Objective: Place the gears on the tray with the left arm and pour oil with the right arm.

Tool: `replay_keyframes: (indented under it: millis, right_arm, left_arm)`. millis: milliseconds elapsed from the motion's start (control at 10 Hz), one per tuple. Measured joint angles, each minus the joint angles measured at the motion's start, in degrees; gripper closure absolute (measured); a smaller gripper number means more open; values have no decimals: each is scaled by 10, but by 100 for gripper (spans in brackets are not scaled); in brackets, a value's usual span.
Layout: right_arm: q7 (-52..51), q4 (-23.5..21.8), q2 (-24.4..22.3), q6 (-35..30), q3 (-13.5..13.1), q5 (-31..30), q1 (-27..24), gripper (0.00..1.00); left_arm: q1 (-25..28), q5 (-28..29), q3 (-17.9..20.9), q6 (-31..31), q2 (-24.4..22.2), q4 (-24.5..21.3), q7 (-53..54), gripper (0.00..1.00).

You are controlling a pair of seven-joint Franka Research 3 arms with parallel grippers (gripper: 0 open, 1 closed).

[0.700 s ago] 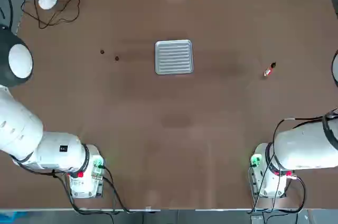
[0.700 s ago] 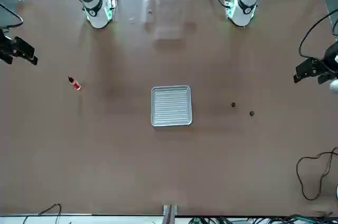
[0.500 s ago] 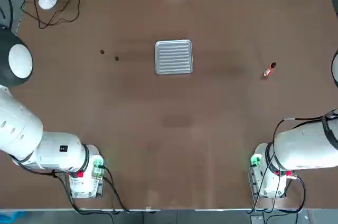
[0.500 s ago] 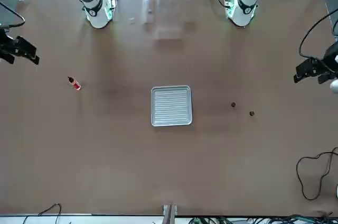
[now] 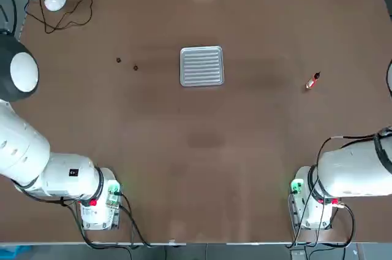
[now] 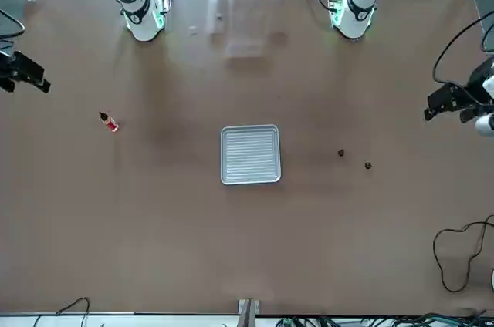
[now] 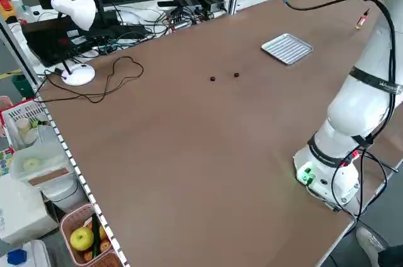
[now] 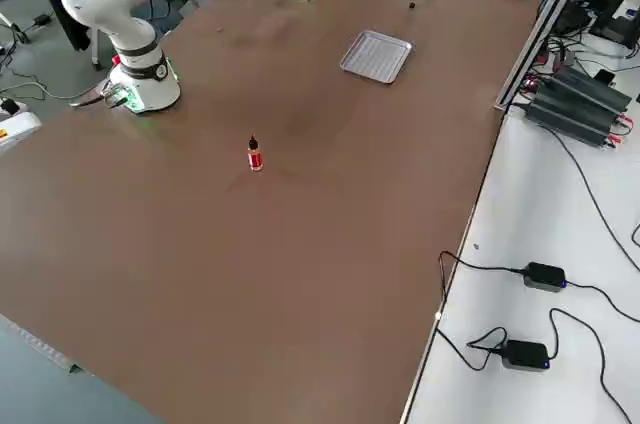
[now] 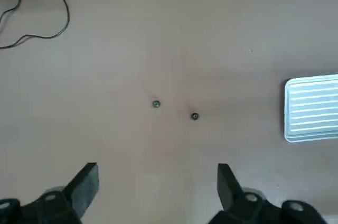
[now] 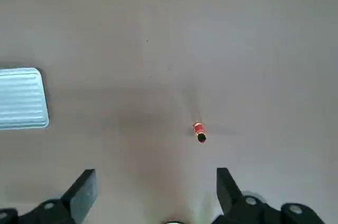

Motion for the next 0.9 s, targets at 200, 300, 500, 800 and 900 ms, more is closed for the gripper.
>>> replay_keyframes:
  millis: [200,300,500,800,900]
  right_arm:
    - [-130,-4,2,-2,-3,2,-39,0]
    - [-214,-5,4,-2,-3,10,-62,0]
    - [-371,-11,11,1,-5,36,-116,0]
    - [-537,-44,24,5,-7,112,-201,1]
    - [-592,-67,27,8,-7,141,-231,1]
  left_arm:
    - [-2,0,-23,57,3,-38,-19,1]
    - [-2,0,-38,89,6,-65,-32,1]
    - [-2,14,-75,143,8,-122,-67,1]
    - [-4,59,-130,236,10,-210,-152,1]
    - [-5,69,-141,262,10,-235,-174,1]
